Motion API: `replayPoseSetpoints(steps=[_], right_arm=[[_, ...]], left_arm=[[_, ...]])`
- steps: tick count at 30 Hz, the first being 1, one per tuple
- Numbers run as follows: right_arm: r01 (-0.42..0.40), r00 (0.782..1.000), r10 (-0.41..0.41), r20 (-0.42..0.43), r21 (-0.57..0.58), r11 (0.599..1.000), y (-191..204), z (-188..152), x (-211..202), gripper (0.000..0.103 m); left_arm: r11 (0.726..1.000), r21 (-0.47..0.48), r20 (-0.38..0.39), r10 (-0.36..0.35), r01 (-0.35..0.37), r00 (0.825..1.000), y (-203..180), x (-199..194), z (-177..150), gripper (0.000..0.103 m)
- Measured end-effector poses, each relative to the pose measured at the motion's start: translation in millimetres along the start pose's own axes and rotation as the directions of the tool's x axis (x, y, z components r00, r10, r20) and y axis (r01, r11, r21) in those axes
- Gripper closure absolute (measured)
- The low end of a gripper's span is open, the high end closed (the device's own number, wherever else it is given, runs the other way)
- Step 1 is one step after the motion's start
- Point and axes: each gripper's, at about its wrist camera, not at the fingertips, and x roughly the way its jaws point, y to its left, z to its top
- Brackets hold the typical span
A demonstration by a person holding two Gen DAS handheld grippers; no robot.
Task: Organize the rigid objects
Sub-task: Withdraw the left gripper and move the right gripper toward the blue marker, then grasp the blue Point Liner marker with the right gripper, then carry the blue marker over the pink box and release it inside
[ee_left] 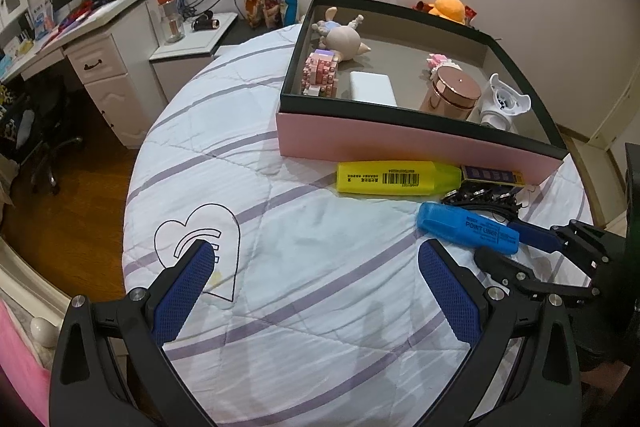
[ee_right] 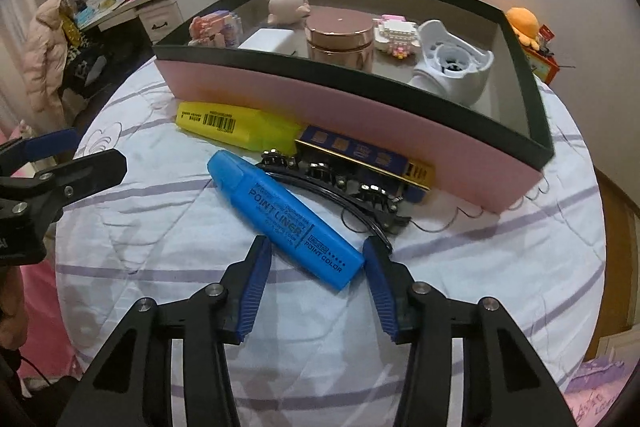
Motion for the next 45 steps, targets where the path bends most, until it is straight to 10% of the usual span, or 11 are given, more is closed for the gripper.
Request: replayPoseSetpoints(steps=[26,45], right_arm=[[-0.121,0.993,0.120,-0.013,-0.173,0.977,40.0,13.4,11.2,0.074],[-0.171,0.981,0.173,0.089,-0.023,0.985,23.3,13.7,-28.6,0.077]], left_arm=[[0.999,-0.022,0.000,0.028,-0.028,1.000,7.3,2.0,-2.5,0.000],[0.999,-0.017,0.039,0.039,-0.039,0.998,7.8,-8.7,8.3,0.000]])
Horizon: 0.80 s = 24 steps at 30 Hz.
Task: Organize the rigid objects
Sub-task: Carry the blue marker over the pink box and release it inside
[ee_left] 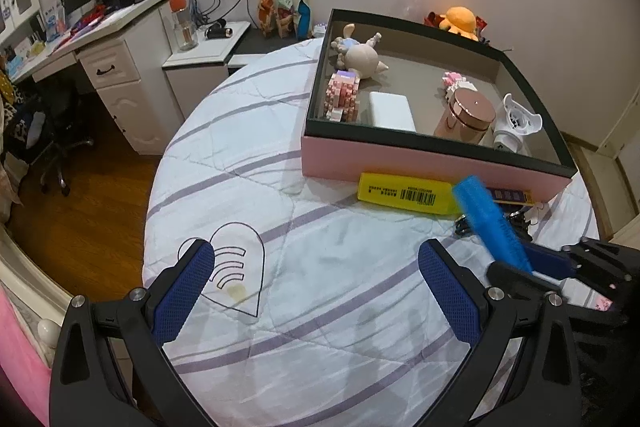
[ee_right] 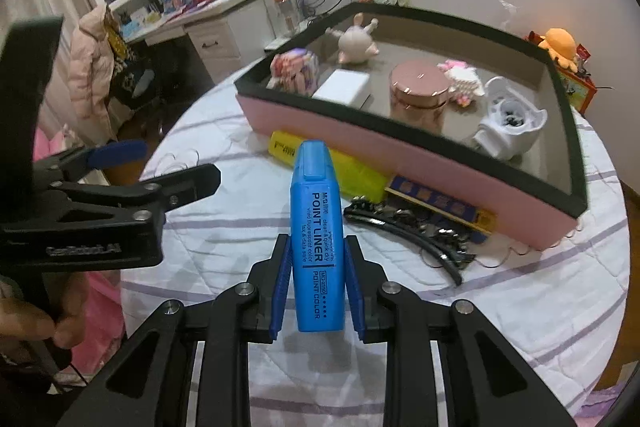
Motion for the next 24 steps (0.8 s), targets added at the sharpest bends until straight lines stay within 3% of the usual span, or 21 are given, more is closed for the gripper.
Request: replayPoseSetpoints(steps=[10,24], right_arm=[[0.061,0.987,-0.069,0.143,0.057,0.996,-26.7,36.0,-46.2,0.077],[0.165,0.973,-0.199,0.120,0.245,0.955,-121.5,110.3,-4.2,0.077]], left_arm=[[0.999,0.040,0.091,-0.023,0.019,0.996,-19.1,-6.5,39.6,0.000],[0.998,0.051,0.131,-0.052,0.046,0.990,-44.5,44.9,117.7,0.000]])
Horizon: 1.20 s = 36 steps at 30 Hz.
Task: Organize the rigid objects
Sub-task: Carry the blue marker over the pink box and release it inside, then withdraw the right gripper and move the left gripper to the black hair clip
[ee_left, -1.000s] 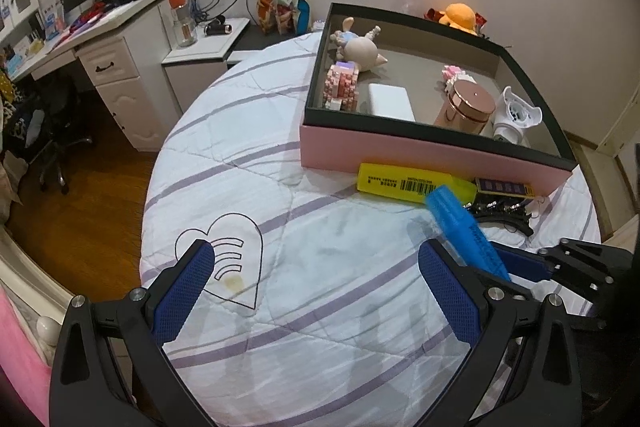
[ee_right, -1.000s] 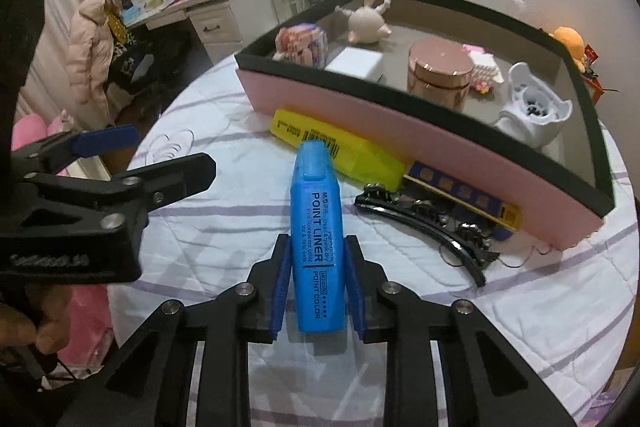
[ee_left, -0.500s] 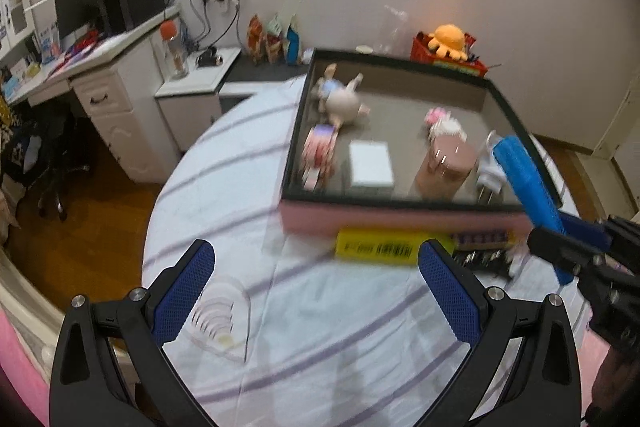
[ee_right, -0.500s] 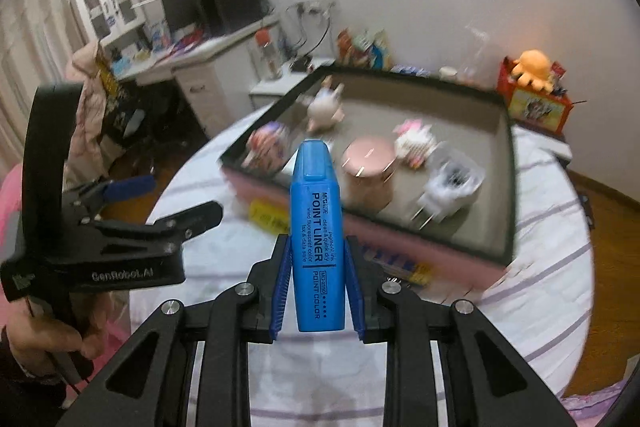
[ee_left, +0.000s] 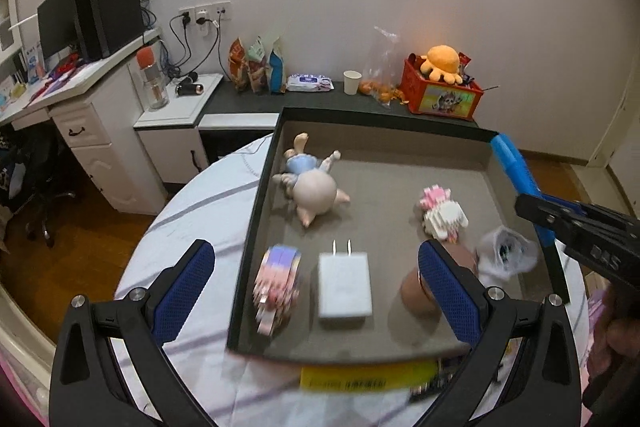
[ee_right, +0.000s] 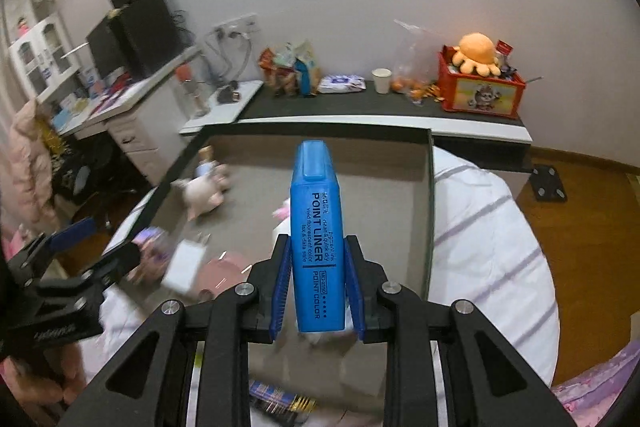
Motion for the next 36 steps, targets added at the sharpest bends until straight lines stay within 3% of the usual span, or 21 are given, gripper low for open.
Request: replayPoseSetpoints(steps=[8,17,18,21,22,29,32,36], right_arm=[[0.080,0.990,-0.076,-0.121,0.023,0.997,-19.6,19.3,59.8,0.077],[0.136,0.980,-0.136,-0.147,-0.015,0.991,-15.6,16.4,66.1,0.076],[0.134,0.980,-0.134,-0.144,-0.012,0.991,-15.5,15.8,64.8,0.072],[0.128,0.985,-0.128,-0.111,-0.008,0.992,-11.0,16.0,56.3,0.031],[0.126,0.987,-0.127,-0.098,-0.010,0.992,-9.0,16.0,52.7,0.025],[0.127,0.992,-0.127,-0.020,0.004,0.992,0.9,12.1,17.6,0.016],[0.106,0.994,-0.107,0.018,0.018,0.994,5.4,3.5,-4.5,0.000],[0.092,0.994,-0.093,0.059,0.029,0.995,12.3,-15.0,-33.1,0.000]], left_arm=[[1.000,0.005,-0.042,-0.014,0.014,0.999,-3.8,38.2,6.4,0.000],[1.000,-0.001,-0.045,-0.012,0.012,0.999,-1.3,41.4,4.2,0.000],[1.000,-0.004,-0.044,-0.012,0.012,0.999,-0.9,40.2,4.2,0.000],[1.000,-0.007,-0.034,-0.008,0.008,0.999,1.6,32.4,4.0,0.000],[1.000,-0.009,-0.029,-0.007,0.007,1.000,2.1,28.5,3.8,0.000],[1.000,-0.009,0.014,-0.004,0.004,1.000,1.7,-4.3,1.0,0.000],[1.000,-0.008,0.034,-0.004,0.004,0.999,1.7,-20.0,-3.5,0.000],[1.000,-0.010,0.039,-0.007,0.007,0.999,1.7,-37.3,-13.9,0.000]])
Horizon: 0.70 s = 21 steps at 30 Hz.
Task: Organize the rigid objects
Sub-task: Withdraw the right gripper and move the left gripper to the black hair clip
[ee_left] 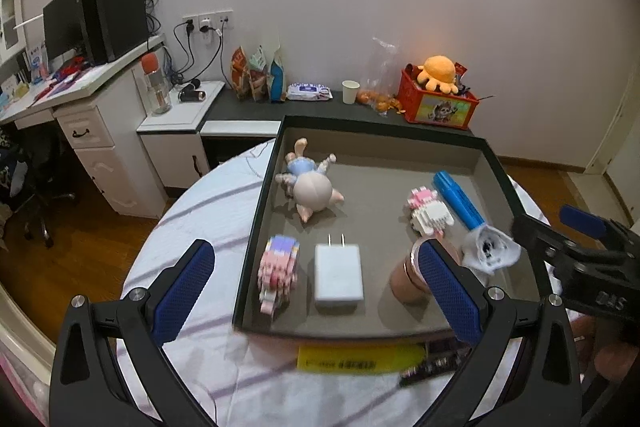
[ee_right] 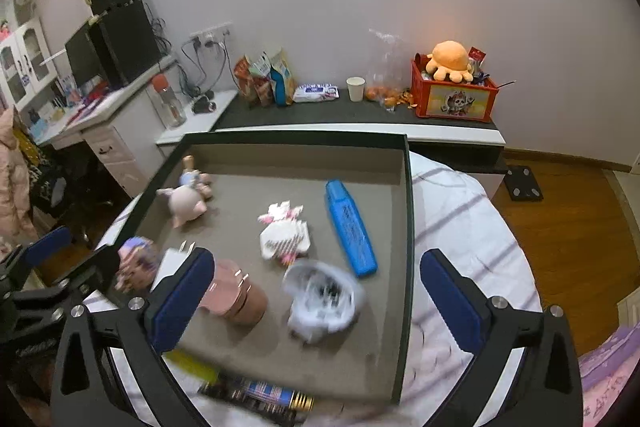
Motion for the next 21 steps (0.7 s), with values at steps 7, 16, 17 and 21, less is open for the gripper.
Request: replayPoseSetpoints(steps=[7,16,17,21], right_arm=[[-0.001,0.998,-0.004,0.065,0.067,0.998,-9.7,-44.1,-53.1,0.000],[0.000,1.000,-0.001,0.012,0.119,0.993,-15.1,-99.9,-74.8,0.000],[-0.005,1.000,0.004,0.007,0.117,0.993,-13.2,-104.1,-76.0,0.000],[-0.016,1.000,0.017,-0.008,0.092,0.996,-7.3,-113.7,-77.7,0.000]], left_arm=[[1.000,-0.015,-0.029,-0.011,0.010,1.000,2.6,-23.7,-37.3,0.000],[0.999,-0.015,-0.105,-0.032,0.030,0.994,-2.3,-37.5,-98.1,0.000],[1.000,-0.013,-0.111,-0.029,0.028,0.993,-3.8,-38.7,-102.9,0.000],[1.000,0.012,-0.118,0.004,-0.003,0.993,-7.7,-40.6,-110.9,0.000]])
